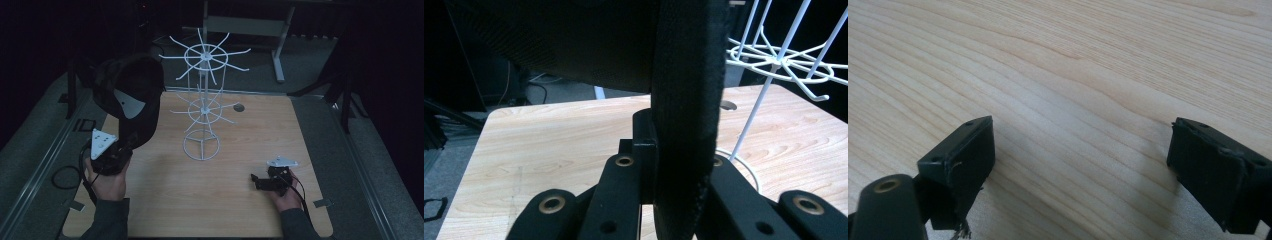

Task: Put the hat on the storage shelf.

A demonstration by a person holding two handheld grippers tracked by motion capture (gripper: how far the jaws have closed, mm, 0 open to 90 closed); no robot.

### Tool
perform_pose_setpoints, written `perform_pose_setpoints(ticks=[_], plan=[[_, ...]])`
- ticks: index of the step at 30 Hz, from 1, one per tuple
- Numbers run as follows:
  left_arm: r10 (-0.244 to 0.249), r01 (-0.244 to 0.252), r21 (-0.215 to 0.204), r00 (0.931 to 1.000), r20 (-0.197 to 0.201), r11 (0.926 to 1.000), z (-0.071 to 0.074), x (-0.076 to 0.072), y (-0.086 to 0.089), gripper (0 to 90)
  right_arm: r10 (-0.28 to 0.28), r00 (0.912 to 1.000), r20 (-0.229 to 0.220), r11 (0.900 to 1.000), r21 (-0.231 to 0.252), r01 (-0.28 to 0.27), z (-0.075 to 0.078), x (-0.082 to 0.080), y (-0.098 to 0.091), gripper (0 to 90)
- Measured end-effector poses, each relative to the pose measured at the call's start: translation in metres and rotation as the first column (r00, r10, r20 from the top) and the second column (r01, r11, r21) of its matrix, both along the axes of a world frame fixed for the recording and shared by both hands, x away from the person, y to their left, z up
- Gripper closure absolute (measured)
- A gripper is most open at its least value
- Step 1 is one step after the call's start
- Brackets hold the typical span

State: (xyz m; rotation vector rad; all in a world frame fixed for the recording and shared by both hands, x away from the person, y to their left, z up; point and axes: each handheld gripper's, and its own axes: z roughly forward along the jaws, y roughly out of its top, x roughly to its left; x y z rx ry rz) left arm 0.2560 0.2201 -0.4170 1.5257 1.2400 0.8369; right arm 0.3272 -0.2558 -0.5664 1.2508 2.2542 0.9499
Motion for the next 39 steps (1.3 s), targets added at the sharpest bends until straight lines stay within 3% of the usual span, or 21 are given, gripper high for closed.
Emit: perform_pose_setpoints(ticks=[20,39], plan=[[-0.017,0.017,0.002,0.9988,0.046,0.9998,0.004,-0.007,-0.002,86.6,-0.001,1.0000,-0.001,1.0000,0.000,0.001,0.000,0.000,0.000,11.7],[-0.023,0.020,0.035,0.9952,0.095,0.9992,0.013,-0.014,-0.009,86.5,0.000,1.0000,-0.001,1.0000,0.000,0.000,0.000,0.000,0.000,11.7]])
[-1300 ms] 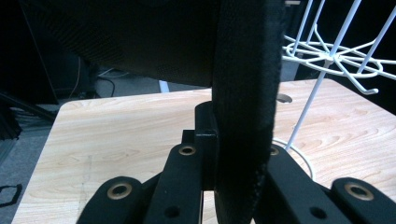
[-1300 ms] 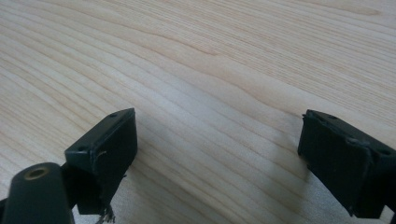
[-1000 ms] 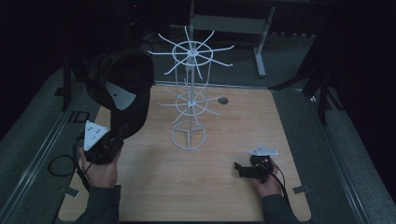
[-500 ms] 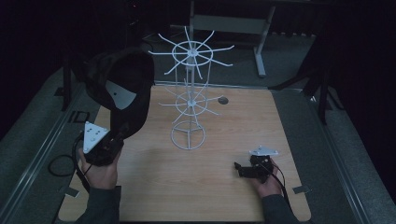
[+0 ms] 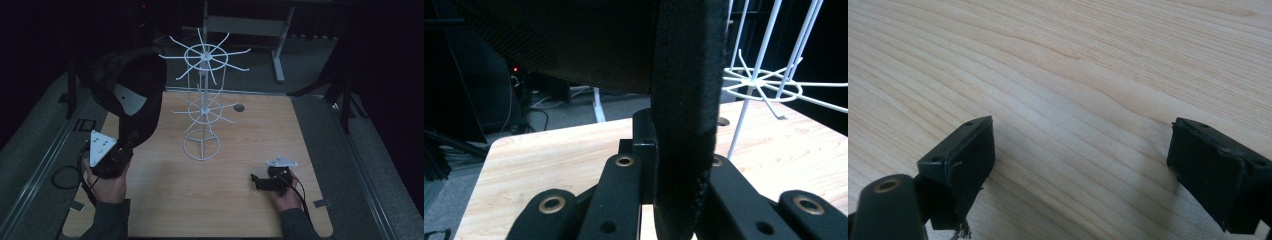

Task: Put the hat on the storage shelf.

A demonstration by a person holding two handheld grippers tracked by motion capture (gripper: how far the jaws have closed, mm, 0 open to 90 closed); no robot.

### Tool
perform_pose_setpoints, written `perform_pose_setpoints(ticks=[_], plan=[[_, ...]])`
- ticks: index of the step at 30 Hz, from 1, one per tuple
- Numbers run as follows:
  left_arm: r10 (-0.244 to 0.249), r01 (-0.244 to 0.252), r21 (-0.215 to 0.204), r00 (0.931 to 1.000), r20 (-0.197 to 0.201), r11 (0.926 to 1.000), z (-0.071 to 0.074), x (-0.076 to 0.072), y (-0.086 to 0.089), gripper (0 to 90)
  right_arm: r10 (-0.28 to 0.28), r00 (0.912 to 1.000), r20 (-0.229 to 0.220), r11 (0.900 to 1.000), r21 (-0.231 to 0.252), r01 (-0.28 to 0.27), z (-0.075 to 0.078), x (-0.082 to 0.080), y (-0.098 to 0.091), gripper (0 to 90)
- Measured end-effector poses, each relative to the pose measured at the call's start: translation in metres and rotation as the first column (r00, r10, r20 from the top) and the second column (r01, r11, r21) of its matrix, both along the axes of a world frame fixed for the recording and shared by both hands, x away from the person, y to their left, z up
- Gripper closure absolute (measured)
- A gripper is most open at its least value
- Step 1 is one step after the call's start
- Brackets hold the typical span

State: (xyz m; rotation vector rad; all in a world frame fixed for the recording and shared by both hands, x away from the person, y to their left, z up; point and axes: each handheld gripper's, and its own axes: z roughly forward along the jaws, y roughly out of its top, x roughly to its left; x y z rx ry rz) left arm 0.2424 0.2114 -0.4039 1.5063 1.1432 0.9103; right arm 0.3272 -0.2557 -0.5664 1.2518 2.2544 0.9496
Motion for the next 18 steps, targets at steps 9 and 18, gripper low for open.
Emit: perform_pose_setpoints(ticks=[9,18], plan=[[-0.033,0.033,0.023,0.9991,0.026,0.9992,-0.0008,-0.0022,-0.0046,86.6,0.000,1.0000,0.001,1.0000,0.000,0.000,0.0000,0.0000,0.0000,11.7],[-0.055,0.053,0.046,0.9976,0.042,0.9976,-0.0040,-0.0025,-0.0070,86.5,0.000,1.0000,0.000,1.0000,0.000,0.000,0.0000,0.0000,0.0000,11.7]])
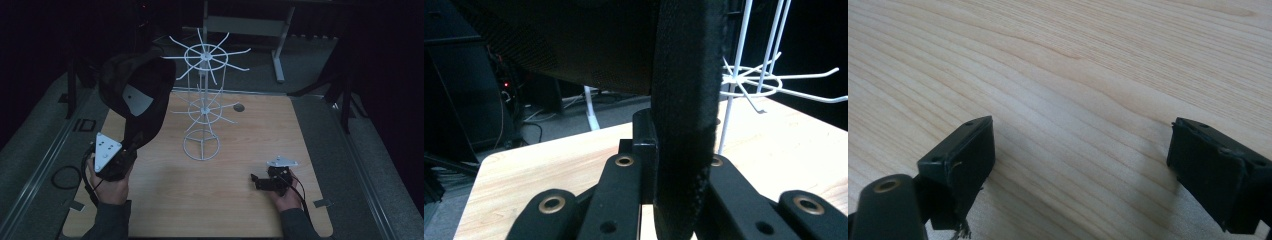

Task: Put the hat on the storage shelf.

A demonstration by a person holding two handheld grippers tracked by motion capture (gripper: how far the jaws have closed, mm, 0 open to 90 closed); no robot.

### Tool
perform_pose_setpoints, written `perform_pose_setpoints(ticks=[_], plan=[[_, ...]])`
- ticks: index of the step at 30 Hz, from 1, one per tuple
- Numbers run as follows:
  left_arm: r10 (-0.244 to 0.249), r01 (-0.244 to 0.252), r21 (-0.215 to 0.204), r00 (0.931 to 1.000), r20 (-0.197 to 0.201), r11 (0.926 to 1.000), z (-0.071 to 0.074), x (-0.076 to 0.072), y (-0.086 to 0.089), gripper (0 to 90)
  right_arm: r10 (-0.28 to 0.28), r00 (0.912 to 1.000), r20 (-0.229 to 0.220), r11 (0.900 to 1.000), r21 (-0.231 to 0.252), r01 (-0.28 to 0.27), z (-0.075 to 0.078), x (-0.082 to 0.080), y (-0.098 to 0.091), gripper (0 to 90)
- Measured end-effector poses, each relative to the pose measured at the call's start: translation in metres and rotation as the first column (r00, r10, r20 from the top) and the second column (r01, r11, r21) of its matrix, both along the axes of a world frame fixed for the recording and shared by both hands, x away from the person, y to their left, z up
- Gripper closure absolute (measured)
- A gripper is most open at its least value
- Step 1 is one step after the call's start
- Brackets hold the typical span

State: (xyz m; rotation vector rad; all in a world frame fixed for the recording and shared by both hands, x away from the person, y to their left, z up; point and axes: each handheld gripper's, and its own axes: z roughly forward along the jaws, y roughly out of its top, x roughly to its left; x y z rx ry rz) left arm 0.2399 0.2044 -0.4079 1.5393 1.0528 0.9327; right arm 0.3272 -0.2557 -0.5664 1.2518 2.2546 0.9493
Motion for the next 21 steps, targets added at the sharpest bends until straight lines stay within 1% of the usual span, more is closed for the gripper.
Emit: perform_pose_setpoints(ticks=[7,11,21], plan=[[-0.013,0.013,0.002,0.9999,0.004,0.9999,-0.0025,-0.0004,-0.0023,86.5,0.000,1.0000,0.000,1.0000,0.000,0.000,0.0000,0.0000,0.0000,11.7],[-0.014,0.014,0.014,0.9998,0.013,0.9998,-0.0041,-0.0019,-0.0045,86.5,0.000,1.0000,0.000,1.0000,-0.001,0.000,0.0000,0.0000,0.0000,11.7],[-0.006,0.005,0.045,0.9998,0.021,0.9990,-0.0056,-0.0016,-0.0092,86.5,-0.001,1.0000,0.001,1.0000,0.000,0.001,0.0000,0.0000,0.0000,11.7]])
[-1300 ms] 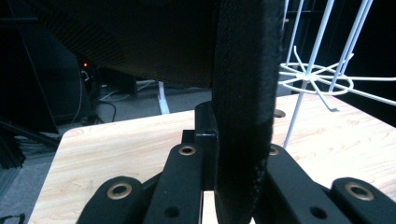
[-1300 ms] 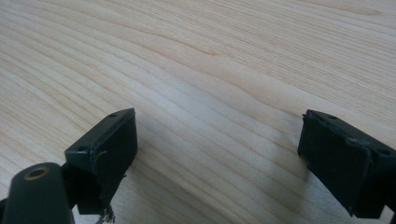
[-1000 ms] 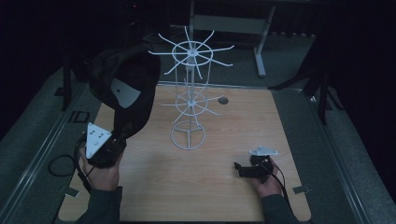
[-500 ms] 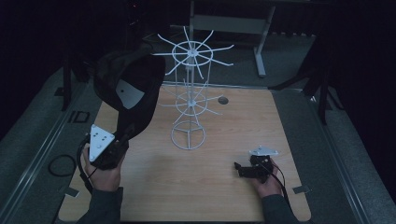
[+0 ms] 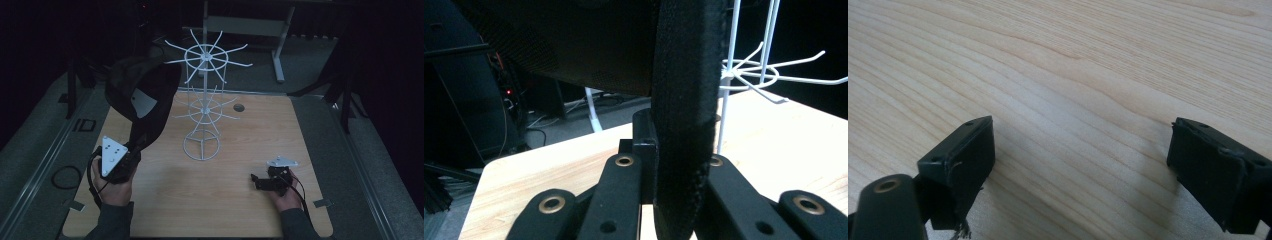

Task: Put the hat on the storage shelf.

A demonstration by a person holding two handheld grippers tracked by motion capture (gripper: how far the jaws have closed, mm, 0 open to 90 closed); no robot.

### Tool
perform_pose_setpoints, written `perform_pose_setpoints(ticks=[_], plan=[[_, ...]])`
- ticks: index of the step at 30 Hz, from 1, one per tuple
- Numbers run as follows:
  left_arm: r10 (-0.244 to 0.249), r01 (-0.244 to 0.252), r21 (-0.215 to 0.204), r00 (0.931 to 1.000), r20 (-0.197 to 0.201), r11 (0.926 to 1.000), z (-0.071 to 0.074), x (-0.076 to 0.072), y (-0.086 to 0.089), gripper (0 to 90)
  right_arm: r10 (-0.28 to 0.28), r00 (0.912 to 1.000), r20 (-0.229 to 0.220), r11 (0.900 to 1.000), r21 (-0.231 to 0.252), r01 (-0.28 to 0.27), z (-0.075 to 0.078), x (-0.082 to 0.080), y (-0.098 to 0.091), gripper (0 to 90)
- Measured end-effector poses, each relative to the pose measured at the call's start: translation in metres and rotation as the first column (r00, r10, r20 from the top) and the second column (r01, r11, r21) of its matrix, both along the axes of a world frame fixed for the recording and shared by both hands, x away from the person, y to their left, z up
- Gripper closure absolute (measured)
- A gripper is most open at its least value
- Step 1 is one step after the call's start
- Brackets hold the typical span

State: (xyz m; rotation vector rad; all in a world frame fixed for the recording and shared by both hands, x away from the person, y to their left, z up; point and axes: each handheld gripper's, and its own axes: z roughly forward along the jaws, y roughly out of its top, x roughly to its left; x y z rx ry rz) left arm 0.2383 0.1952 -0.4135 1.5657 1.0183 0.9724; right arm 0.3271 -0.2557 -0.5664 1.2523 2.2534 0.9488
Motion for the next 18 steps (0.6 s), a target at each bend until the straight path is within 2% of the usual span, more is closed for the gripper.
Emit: perform_pose_setpoints(ticks=[10,18], plan=[[0.015,-0.016,0.043,0.9999,0.004,0.9989,-0.004,0.003,-0.008,86.4,0.000,1.0000,0.000,1.0000,0.000,0.000,0.000,0.000,0.000,11.7],[0.041,-0.042,0.118,0.9991,0.015,0.9921,-0.008,0.004,-0.016,86.2,0.000,1.0000,0.000,1.0000,0.000,0.000,0.000,0.000,0.000,11.7]])
